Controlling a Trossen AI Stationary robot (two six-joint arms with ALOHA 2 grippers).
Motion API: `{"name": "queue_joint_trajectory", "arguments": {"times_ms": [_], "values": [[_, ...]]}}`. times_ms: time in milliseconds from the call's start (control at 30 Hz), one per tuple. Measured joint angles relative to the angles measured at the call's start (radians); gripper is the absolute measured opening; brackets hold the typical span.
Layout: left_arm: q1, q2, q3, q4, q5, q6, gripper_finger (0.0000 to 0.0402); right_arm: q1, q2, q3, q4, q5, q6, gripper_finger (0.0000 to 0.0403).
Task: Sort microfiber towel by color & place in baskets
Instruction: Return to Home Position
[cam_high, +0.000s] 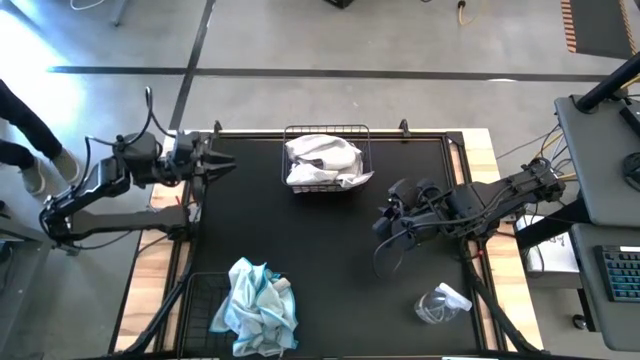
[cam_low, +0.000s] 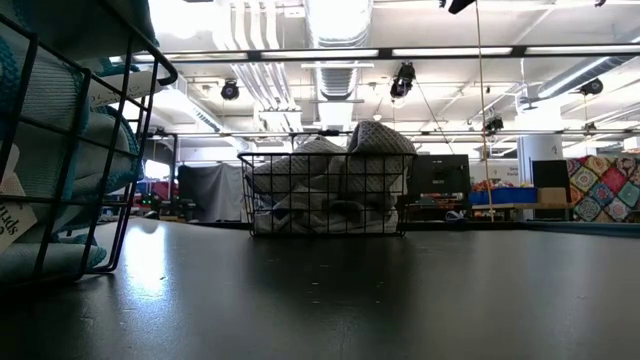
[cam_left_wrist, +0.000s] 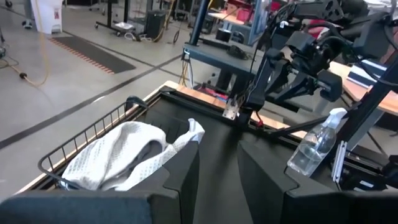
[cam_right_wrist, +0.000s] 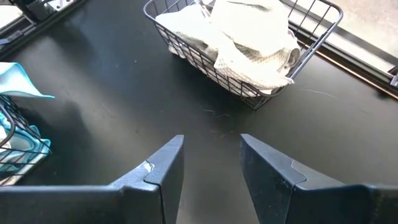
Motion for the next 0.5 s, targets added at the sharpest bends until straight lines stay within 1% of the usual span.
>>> {"name": "queue_joint_trajectory", "arguments": {"times_ms": [267, 433, 500], "values": [[0.000, -0.066, -0.107, 0.037, 0.016, -0.006, 0.0095, 0.000, 0.000, 0.000, 0.000, 0.000, -0.039, 0.0146], [0.000, -0.104, -0.200, 0.119, 0.017, -0.044, 0.0095, 0.000, 0.000, 0.000, 0.000, 0.000, -0.056, 0.0146], [0.000, -0.114, -0.232, 0.144, 0.017, -0.084, 0.0095, 0.000, 0.000, 0.000, 0.000, 0.000, -0.078, 0.0146]]}}
